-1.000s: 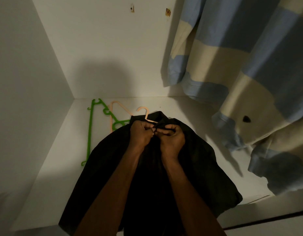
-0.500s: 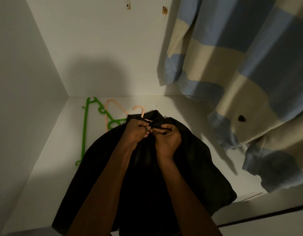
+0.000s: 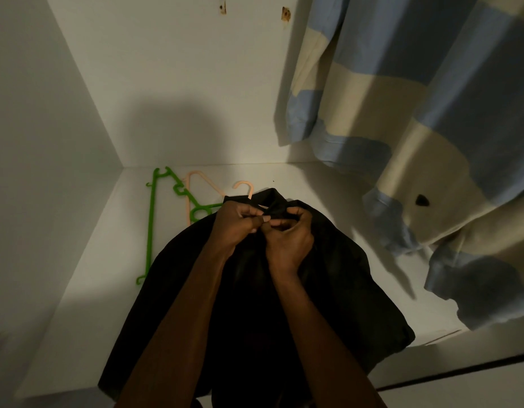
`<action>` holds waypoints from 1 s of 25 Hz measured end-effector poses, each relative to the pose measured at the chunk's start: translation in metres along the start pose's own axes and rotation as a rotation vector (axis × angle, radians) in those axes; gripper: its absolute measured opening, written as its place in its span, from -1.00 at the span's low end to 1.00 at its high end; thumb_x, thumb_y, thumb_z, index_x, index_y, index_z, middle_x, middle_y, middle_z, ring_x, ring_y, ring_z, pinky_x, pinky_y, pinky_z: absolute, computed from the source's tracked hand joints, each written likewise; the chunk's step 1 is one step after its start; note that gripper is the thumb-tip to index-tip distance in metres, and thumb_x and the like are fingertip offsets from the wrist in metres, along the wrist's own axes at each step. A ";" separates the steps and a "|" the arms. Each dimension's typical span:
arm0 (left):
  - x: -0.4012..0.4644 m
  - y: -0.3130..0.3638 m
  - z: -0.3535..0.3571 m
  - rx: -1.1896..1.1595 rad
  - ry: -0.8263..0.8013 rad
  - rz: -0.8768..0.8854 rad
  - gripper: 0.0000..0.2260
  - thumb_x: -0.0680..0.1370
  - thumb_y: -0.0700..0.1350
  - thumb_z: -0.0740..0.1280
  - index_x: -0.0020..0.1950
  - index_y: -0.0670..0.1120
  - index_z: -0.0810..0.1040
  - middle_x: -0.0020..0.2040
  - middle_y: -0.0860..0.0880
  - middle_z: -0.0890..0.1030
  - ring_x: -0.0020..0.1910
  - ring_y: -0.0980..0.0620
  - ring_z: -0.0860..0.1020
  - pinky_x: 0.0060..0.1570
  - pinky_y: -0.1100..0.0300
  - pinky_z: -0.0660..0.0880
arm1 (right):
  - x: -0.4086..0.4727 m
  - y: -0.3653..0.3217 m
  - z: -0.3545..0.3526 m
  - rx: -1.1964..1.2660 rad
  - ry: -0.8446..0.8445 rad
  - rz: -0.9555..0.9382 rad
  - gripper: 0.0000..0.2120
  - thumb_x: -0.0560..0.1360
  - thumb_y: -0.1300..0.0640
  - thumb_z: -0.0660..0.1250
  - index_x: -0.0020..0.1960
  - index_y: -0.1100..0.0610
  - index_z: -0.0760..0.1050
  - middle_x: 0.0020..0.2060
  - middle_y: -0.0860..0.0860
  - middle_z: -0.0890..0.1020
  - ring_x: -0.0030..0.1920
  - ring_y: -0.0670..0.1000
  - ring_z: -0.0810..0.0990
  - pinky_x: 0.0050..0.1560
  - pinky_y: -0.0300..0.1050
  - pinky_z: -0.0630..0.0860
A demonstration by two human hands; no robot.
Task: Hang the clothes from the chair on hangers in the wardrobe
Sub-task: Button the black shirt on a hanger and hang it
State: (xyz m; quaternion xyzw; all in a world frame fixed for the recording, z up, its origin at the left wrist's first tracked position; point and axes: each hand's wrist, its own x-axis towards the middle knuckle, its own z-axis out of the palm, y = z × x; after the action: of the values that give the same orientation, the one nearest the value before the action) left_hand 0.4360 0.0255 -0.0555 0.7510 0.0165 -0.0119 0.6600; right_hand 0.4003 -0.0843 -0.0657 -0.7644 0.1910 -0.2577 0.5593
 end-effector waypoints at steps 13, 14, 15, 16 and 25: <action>0.005 -0.011 -0.002 -0.078 -0.080 0.030 -0.93 0.48 -0.27 0.52 -0.09 -0.21 0.66 -0.16 -0.15 0.70 -0.19 0.05 0.65 -0.12 0.22 0.61 | 0.005 0.016 0.001 0.086 -0.120 -0.082 -0.89 0.36 0.26 0.57 -0.25 0.12 0.67 -0.41 -0.08 0.65 -0.37 -0.06 0.63 -0.25 0.03 0.63; 0.005 -0.011 -0.002 -0.087 -0.086 0.027 -0.94 0.48 -0.28 0.51 -0.11 -0.19 0.65 -0.17 -0.13 0.69 -0.19 0.07 0.65 -0.12 0.22 0.61 | 0.004 0.018 -0.001 0.112 -0.121 -0.105 -0.88 0.38 0.28 0.55 -0.28 0.12 0.68 -0.42 -0.06 0.65 -0.38 -0.01 0.63 -0.28 0.05 0.62; 0.004 -0.010 -0.002 -0.104 -0.096 0.023 -0.94 0.49 -0.29 0.50 -0.11 -0.18 0.65 -0.18 -0.11 0.69 -0.19 0.07 0.65 -0.13 0.23 0.61 | 0.003 0.019 -0.002 0.131 -0.121 -0.128 -0.87 0.39 0.29 0.54 -0.29 0.13 0.68 -0.42 -0.05 0.66 -0.39 0.02 0.64 -0.30 0.05 0.61; 0.003 -0.009 -0.002 -0.126 -0.104 0.015 -0.94 0.49 -0.29 0.50 -0.11 -0.18 0.65 -0.18 -0.10 0.69 -0.19 0.07 0.65 -0.13 0.23 0.61 | 0.003 0.020 -0.002 0.143 -0.120 -0.147 -0.87 0.40 0.29 0.54 -0.29 0.13 0.69 -0.42 -0.05 0.66 -0.39 0.03 0.64 -0.31 0.04 0.61; -0.003 -0.009 0.000 -0.285 -0.079 -0.060 -0.92 0.48 -0.35 0.48 -0.09 -0.22 0.64 -0.23 -0.09 0.69 -0.26 0.04 0.63 -0.19 0.20 0.61 | 0.010 0.020 -0.010 0.500 -0.264 0.143 -0.85 0.42 0.38 0.50 -0.08 0.18 0.75 -0.24 0.14 0.75 -0.24 0.08 0.70 -0.13 -0.04 0.65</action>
State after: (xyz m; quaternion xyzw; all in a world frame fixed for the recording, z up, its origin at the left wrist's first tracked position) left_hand 0.4330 0.0269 -0.0641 0.6477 0.0145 -0.0588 0.7595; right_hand 0.4021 -0.1034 -0.0805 -0.6145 0.1004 -0.1553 0.7669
